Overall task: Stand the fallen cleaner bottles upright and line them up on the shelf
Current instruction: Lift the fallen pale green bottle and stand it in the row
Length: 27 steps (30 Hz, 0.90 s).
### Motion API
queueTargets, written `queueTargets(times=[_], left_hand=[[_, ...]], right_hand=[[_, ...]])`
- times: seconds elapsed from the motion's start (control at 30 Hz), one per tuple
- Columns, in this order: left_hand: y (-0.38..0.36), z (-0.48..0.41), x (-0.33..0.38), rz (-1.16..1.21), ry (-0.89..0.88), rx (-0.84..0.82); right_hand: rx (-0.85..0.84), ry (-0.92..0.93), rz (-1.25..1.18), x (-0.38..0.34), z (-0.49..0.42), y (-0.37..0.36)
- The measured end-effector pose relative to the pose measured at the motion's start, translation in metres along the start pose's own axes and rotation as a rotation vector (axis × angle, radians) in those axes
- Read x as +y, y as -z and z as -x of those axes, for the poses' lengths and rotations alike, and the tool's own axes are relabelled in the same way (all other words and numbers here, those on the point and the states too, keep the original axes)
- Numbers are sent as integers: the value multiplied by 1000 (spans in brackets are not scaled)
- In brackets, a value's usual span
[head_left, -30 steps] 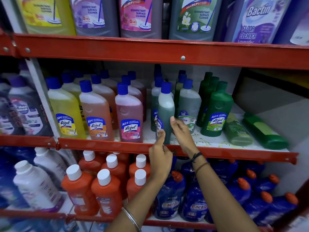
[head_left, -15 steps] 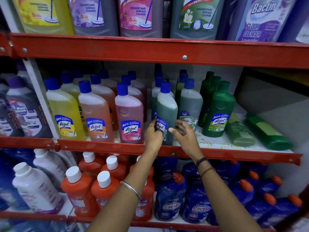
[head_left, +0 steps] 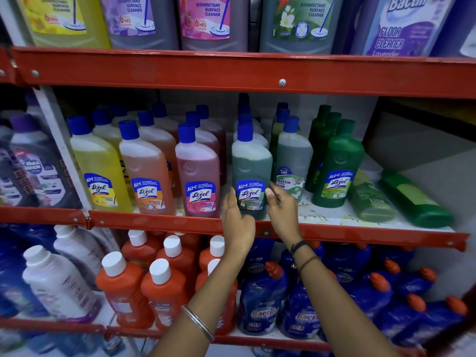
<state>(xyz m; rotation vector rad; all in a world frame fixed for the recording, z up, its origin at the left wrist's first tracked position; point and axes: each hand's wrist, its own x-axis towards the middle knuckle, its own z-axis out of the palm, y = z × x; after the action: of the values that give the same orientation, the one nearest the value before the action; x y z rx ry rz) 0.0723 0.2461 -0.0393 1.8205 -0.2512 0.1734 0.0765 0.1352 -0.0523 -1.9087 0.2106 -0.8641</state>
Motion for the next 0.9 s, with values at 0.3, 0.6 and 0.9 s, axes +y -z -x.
queueTargets(times=[0.3, 0.6, 0.9], left_hand=[[-11, 16, 13, 108, -39, 125], [-102, 38, 77, 309, -361, -103], [-235, 42, 93, -155, -102, -507]], right_hand=[[-105, 29, 81, -5, 7, 11], [208, -4, -40, -6, -12, 161], [26, -370, 435, 57, -63, 250]])
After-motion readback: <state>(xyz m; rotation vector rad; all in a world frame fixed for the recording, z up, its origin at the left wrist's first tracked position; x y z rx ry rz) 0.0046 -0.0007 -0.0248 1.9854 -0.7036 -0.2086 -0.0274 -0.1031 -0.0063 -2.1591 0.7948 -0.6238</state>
